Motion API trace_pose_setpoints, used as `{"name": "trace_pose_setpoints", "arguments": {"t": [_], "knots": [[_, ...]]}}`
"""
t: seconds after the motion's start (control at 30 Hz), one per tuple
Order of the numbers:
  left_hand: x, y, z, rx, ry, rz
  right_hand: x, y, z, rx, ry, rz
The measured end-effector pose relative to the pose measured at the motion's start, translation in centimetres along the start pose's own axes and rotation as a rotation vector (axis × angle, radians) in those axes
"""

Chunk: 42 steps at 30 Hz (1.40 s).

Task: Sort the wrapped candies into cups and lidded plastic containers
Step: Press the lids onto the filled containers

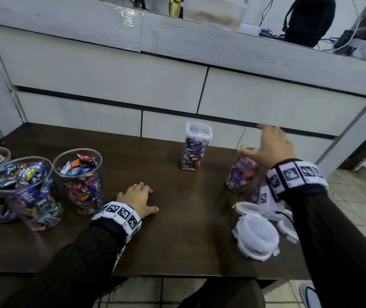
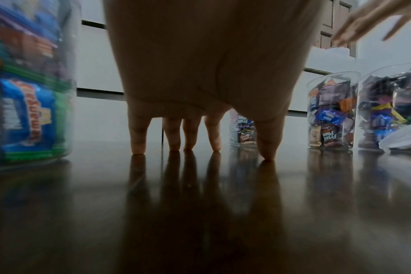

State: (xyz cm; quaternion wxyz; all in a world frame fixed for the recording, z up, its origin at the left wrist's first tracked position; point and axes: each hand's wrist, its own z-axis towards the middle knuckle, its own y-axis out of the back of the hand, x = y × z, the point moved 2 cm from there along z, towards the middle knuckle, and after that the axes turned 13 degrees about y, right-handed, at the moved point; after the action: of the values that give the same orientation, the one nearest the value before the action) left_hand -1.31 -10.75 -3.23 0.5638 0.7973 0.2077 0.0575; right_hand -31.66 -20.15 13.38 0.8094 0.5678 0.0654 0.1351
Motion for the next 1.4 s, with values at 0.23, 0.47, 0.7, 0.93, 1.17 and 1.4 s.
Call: {"name": "trace_pose_setpoints", "arguments": {"t": [0.23,0.47,0.7,0.93,1.17,1.4], "knots": [[-0.2,-1.0,-0.8,-0.015,-0.017,0.052,-6.8,-2.4,-5.3,0.256,-0.256,0.033],[0.5,-1.1,-1.0,0.026,-0.037,0.042,-7.5,-3.9,-6.3,0.032,-0.330,0.185],[1.1,-0.7,-0.5,0.047,-0.050,-0.011,-8.3,0.5,-5.5,-0.134,-0.315,0.220],[0.3,1.6,-1.3,0.021,-0.075,-0.339,-2.2,6.8,-4.3,-0.133,0.051,0.232],[-0.6,4.9,-4.4,0.037,-0.397,-0.766,7.9,3.9,-5.7,0.052,0.259,0.382],[-0.8,4.9,-5.9,0.099,-0.532,-0.833,14.1,-1.6,-8.0,0.175,0.380,0.527]]}}
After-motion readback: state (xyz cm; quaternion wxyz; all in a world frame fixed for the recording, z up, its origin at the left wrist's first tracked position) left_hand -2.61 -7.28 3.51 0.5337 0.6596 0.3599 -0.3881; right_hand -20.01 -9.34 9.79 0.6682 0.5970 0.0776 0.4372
